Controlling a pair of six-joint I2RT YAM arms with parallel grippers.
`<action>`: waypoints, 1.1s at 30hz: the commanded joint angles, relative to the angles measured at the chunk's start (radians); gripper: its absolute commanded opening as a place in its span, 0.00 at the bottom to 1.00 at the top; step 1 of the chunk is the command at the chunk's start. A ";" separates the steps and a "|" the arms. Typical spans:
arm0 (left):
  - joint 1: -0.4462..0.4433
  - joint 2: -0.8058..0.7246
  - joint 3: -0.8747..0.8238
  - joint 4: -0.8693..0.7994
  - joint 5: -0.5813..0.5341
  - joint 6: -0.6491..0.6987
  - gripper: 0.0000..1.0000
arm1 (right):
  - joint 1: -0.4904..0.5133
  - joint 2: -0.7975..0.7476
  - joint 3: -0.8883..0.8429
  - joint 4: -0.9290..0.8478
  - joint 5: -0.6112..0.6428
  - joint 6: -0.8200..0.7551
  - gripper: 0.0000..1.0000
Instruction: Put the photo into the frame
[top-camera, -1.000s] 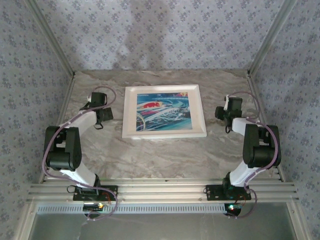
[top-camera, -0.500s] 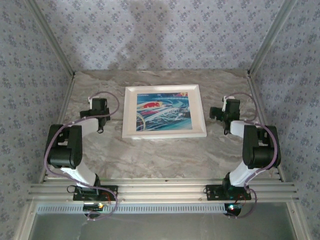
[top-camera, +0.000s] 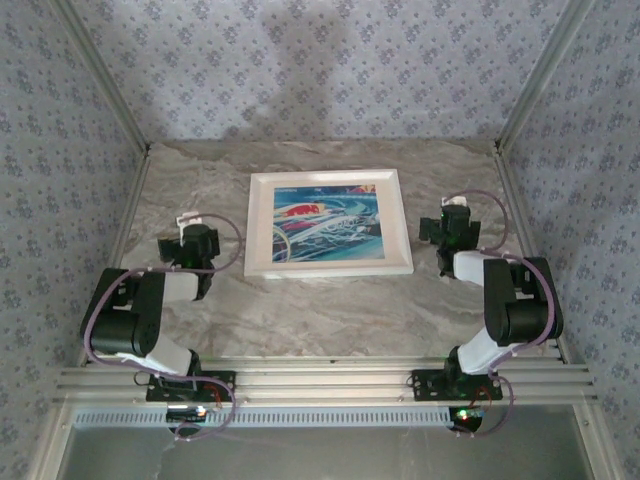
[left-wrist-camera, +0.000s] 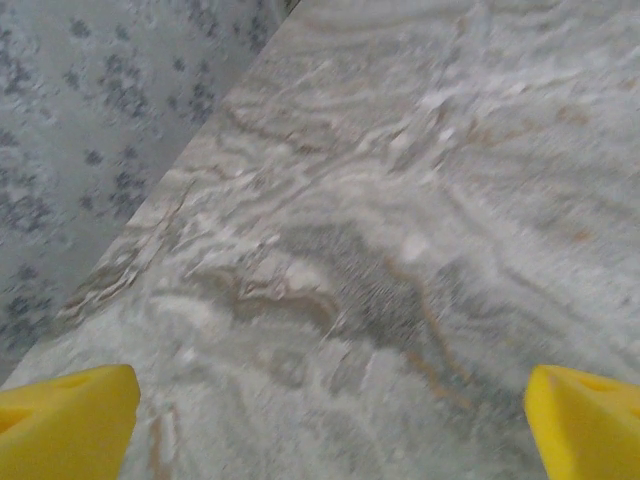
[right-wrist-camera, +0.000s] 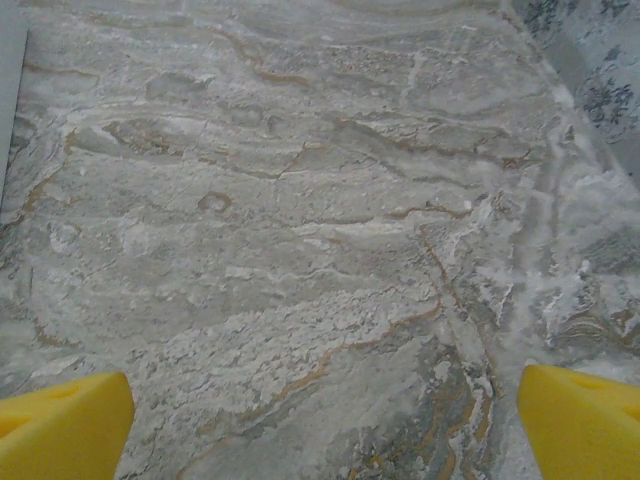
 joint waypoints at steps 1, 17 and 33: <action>0.063 -0.027 -0.002 0.088 0.199 -0.014 0.98 | -0.004 -0.035 -0.030 0.067 0.017 -0.006 1.00; 0.070 0.017 -0.052 0.210 0.268 0.006 0.99 | -0.041 -0.043 -0.257 0.445 -0.065 0.005 1.00; 0.071 0.017 -0.050 0.208 0.268 0.004 0.98 | -0.035 -0.046 -0.257 0.436 -0.054 0.001 1.00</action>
